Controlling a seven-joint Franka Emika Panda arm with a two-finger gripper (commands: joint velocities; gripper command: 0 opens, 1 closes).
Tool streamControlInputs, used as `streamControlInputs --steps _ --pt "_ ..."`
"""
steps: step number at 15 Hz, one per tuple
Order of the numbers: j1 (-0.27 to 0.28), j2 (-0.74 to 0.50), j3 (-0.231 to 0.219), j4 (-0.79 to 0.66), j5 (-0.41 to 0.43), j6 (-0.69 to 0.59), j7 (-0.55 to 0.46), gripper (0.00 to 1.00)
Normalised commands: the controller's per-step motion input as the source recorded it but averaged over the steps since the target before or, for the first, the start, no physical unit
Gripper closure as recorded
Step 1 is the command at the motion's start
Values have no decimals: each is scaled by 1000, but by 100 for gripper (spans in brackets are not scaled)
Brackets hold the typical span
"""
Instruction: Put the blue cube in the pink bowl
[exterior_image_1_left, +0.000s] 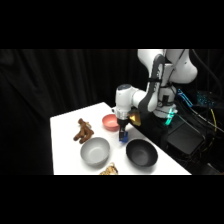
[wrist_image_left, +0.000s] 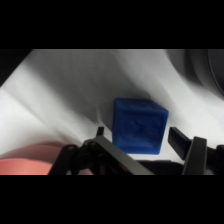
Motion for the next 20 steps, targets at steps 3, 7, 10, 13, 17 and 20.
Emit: streamControlInputs --steps 3,7,10,13,17,20 --pt "34 -31 28 16 179 -16 -158 0" --pt "21 -71 28 1 182 -63 -159 26" --pt "-2 -79 56 9 201 -109 -168 61" --pt "17 -112 36 7 171 -179 -154 73" --pt "8 -286 9 -44 106 -310 -191 76" --pt "24 -527 -80 -138 -37 -363 -122 76"
